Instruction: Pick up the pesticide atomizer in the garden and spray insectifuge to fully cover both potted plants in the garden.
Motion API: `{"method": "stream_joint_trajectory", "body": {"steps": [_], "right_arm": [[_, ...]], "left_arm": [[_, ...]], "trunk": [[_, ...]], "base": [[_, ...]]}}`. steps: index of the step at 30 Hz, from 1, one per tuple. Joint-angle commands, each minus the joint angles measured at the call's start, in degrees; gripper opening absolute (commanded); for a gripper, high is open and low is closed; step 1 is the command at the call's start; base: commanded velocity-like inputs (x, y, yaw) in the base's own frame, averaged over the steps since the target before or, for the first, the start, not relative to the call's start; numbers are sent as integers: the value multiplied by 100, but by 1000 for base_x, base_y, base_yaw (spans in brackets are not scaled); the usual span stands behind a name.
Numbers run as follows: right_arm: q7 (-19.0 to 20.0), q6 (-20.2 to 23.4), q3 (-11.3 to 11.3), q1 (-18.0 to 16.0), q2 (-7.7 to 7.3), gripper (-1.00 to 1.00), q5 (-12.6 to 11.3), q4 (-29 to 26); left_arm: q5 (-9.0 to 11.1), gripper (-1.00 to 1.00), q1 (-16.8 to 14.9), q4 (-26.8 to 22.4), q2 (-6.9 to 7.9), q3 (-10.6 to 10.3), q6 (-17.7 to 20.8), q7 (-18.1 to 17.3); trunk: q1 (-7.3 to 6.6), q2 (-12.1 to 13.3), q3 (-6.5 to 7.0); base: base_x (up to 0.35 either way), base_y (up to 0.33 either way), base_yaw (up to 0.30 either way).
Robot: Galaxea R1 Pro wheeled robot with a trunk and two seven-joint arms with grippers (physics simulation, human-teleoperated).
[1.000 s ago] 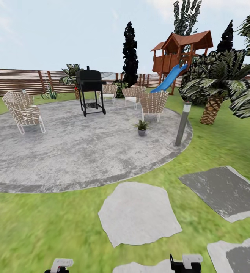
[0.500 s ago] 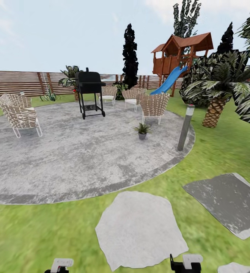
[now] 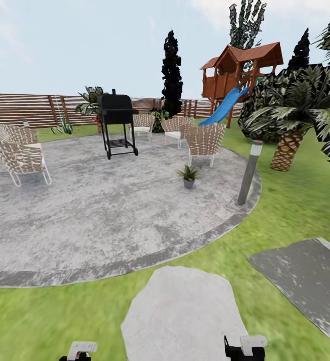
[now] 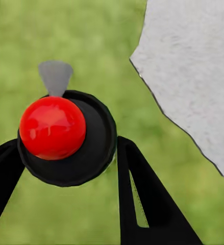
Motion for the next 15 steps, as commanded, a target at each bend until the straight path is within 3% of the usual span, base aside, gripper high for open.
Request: {"method": "stream_joint_trajectory", "body": {"steps": [1, 15], "right_arm": [[-29, -10, 50, -3, 0, 100, -26, 3], [-29, -10, 51, -3, 0, 100, -26, 3]], "left_arm": [[-19, -100, -4, 5, 1, 29, -17, -25], [-29, -100, -4, 5, 1, 29, -17, -26]], "trunk": [[3, -2, -5], [3, -2, -5]], "base": [[339, 0, 0], [339, 0, 0]]}}
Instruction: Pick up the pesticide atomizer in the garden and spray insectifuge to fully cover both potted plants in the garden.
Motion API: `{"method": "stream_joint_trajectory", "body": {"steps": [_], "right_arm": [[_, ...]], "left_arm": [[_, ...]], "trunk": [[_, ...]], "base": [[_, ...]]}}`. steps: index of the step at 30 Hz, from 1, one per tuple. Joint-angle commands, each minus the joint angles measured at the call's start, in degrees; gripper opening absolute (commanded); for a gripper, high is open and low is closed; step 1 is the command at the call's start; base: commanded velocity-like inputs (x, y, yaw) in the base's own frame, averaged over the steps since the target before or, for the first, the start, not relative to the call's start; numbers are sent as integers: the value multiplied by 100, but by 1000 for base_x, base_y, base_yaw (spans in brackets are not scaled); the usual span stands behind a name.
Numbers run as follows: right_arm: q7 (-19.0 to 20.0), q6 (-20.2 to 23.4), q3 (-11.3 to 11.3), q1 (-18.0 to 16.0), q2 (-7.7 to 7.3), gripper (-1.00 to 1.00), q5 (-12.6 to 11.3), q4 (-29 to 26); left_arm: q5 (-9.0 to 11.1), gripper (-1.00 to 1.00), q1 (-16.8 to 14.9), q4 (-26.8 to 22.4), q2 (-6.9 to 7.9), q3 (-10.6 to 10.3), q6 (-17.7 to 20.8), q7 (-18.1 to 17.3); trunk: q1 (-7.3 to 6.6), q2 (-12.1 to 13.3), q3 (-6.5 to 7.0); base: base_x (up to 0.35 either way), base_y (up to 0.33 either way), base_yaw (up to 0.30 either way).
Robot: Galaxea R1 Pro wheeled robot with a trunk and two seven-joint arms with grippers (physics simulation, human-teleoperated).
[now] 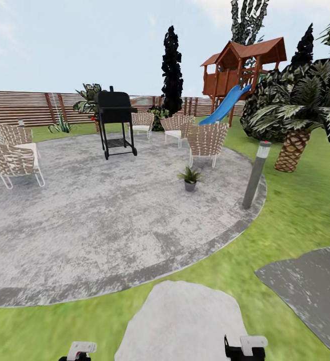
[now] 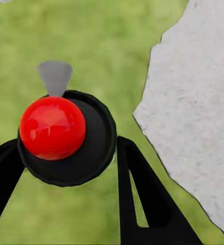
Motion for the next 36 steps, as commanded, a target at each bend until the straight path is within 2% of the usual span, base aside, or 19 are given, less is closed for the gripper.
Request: {"method": "stream_joint_trajectory", "body": {"steps": [1, 22, 36], "right_arm": [[-29, -10, 49, -3, 0, 100, -26, 3], [-29, -10, 49, -3, 0, 100, -26, 3], [-38, -10, 49, -3, -9, 100, -25, 3]], "left_arm": [[-20, -100, -4, 5, 1, 29, -17, -20], [-3, -100, -4, 5, 1, 29, -17, -21], [-2, -100, -4, 5, 1, 29, -17, -22]], "trunk": [[3, -2, -5], [3, -2, -5], [3, -2, -5]], "base": [[339, 0, 0], [339, -2, 0], [335, -99, 0]]}}
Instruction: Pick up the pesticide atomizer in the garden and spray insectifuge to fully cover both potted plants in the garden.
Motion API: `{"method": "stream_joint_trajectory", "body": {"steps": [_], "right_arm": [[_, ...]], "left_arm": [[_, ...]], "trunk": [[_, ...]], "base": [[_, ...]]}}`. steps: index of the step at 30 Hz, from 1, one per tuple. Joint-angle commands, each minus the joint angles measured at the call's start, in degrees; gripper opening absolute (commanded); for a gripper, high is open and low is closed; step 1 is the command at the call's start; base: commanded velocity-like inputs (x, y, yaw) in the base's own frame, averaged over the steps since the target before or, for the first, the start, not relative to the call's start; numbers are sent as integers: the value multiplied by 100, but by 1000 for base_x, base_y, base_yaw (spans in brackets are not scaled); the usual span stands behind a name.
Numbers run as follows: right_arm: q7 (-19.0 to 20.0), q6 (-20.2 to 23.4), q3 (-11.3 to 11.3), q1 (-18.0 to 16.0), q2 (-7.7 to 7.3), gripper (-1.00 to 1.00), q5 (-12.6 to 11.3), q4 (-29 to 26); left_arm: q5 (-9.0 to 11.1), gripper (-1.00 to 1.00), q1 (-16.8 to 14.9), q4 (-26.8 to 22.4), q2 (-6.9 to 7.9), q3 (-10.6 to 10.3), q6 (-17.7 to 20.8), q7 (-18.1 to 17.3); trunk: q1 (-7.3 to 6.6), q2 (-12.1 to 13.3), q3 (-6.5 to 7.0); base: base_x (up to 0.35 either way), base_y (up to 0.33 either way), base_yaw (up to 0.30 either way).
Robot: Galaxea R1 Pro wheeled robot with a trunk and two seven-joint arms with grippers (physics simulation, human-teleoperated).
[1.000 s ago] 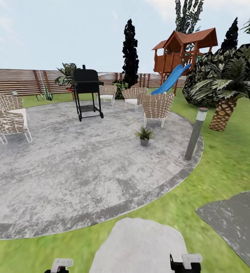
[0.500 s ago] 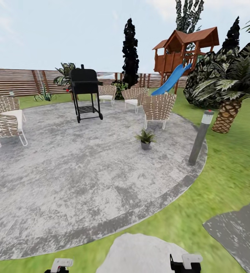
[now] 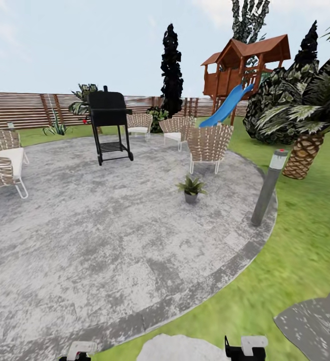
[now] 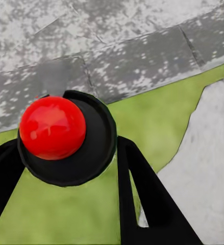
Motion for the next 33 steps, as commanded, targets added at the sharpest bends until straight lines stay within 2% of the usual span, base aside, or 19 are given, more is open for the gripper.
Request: {"method": "stream_joint_trajectory", "body": {"steps": [1, 33], "right_arm": [[-28, -9, 50, -3, 0, 100, -23, 2], [-28, -9, 50, -3, 0, 100, -25, 2]], "left_arm": [[-18, -100, -4, 5, 1, 28, -18, -23], [-27, -100, -4, 5, 1, 28, -18, -23]], "trunk": [[2, -2, -5], [2, -2, -5]], "base": [[332, -115, 0], [332, -116, 0]]}}
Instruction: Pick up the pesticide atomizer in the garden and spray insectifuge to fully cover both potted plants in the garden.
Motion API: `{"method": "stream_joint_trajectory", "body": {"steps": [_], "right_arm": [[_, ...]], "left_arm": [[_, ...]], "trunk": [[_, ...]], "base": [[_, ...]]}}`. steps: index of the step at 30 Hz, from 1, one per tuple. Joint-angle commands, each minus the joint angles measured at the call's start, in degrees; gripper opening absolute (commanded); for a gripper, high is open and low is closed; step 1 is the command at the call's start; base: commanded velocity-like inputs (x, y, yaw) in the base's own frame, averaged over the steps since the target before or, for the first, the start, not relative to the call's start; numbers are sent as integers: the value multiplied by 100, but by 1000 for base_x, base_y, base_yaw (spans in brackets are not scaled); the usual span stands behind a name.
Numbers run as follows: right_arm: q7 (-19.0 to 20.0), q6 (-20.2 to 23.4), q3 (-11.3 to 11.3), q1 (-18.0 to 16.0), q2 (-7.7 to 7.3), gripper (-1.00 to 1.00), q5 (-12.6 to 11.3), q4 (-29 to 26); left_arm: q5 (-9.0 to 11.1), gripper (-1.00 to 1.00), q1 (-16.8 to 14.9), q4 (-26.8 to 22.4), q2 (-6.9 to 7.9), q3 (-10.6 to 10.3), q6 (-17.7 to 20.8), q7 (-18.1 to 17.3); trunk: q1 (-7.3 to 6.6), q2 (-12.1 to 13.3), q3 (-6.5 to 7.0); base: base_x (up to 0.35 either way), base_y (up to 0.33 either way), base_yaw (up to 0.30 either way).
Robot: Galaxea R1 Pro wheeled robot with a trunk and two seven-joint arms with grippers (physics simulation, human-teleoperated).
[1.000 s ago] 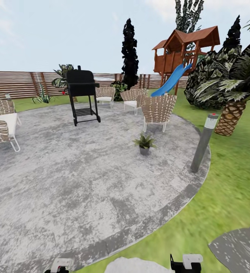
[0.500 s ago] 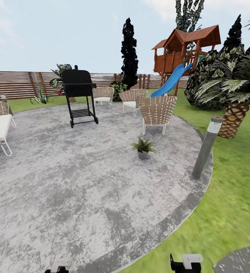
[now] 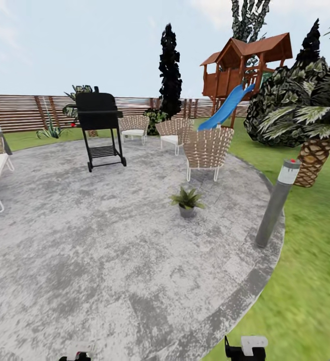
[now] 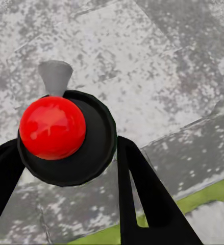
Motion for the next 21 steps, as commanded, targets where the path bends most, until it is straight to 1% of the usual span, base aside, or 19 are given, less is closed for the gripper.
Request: {"method": "stream_joint_trajectory", "body": {"steps": [1, 21], "right_arm": [[-28, -9, 50, -3, 0, 100, -24, 2], [-28, -9, 50, -3, 0, 100, -21, 3]], "left_arm": [[-17, -100, -4, 5, 1, 29, -18, -24], [-18, -100, -4, 5, 1, 29, -18, -25]], "trunk": [[2, -2, -5], [2, -2, -5]], "base": [[332, -115, 0], [332, -115, 0]]}}
